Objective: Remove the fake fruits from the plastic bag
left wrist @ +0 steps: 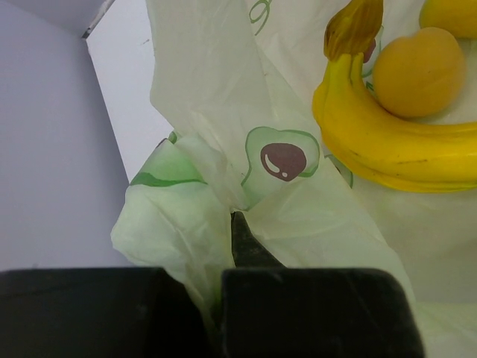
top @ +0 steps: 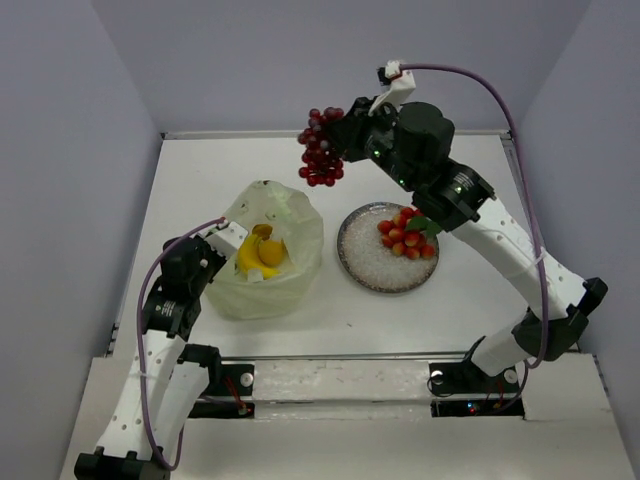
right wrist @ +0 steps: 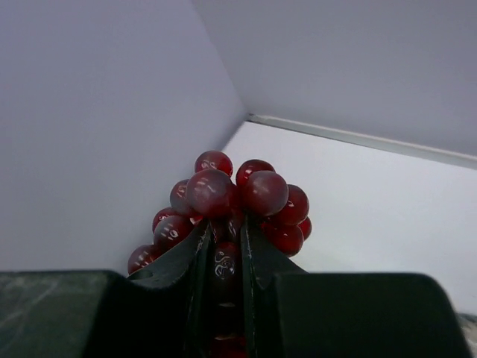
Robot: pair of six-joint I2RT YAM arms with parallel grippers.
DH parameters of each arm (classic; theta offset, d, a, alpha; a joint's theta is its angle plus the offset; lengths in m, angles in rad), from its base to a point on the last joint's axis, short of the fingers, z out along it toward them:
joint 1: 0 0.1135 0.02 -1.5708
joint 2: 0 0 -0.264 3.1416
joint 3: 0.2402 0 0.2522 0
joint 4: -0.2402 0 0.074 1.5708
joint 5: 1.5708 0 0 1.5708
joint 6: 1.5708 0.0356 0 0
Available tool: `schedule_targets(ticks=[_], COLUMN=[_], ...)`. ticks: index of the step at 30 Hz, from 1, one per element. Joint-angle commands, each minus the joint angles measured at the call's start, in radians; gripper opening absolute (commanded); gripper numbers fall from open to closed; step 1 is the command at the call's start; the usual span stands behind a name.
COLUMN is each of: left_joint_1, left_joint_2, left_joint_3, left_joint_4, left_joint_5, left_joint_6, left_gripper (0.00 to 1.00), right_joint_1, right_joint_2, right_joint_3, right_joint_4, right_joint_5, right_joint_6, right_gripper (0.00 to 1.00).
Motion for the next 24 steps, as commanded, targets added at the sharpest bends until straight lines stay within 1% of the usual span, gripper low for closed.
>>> schedule_targets(ticks=[1,3,5,9,11,14,20,22,23,24], left_joint_1=[-0.002,-0.002,-0.002,-0.002,-0.002,-0.002,-0.002,-0.002,-0.002,-0.002], left_joint_2=[-0.020,-0.031,-0.037,-0.040,-0.042,-0.043,-0.051,-0.052,-0.054,-0.052], left_joint_3=[0.026,0.023,0.027,0.030,0.027,0.029,0.034,0.030,0.030,0.030], left_joint_4=[0.035,0.038,0.040,0.035,0.034,0.032,0.023,0.022,0.025,0.023], left_joint_5=[-0.010,0.004,0.009,0.010,0.009,0.009,0.003,0.003,0.004,0.006], left_joint_6=[0.013,0.010,0.001,-0.003,-0.003,-0.003,0.013,0.013,0.013,0.011], left_gripper=[0.04,0.04,0.04,0.04,0.04,0.04,0.04,0.04,0.04,0.04], right_joint_1=[-0.177,-0.217,-0.217,-0.217,-0.217,-0.226,-0.226,-0.226,-0.226,-0.226], right_joint_2=[-0.092,-0.094,-0.085,-0.059,-0.021,0.053,0.142,0.167,0.173,0.181], right_joint_3=[-0.132,-0.188,-0.294,-0.465,-0.539,-0.594,-0.606,-0.606,-0.604,-0.600], right_joint_4=[-0.021,-0.096,-0.133,-0.133,-0.131,-0.127,-0.128,-0.128,-0.130,-0.147], right_joint_5=[0.103,0.133,0.149,0.066,0.072,0.113,0.077,0.058,0.055,0.052], right_joint_6=[-0.017,-0.045,-0.065,-0.054,-0.054,-0.051,-0.065,-0.086,-0.094,-0.104], right_gripper=[0.06,0.05,0.03,0.03,0.03,0.04,0.14,0.32,0.45,0.70])
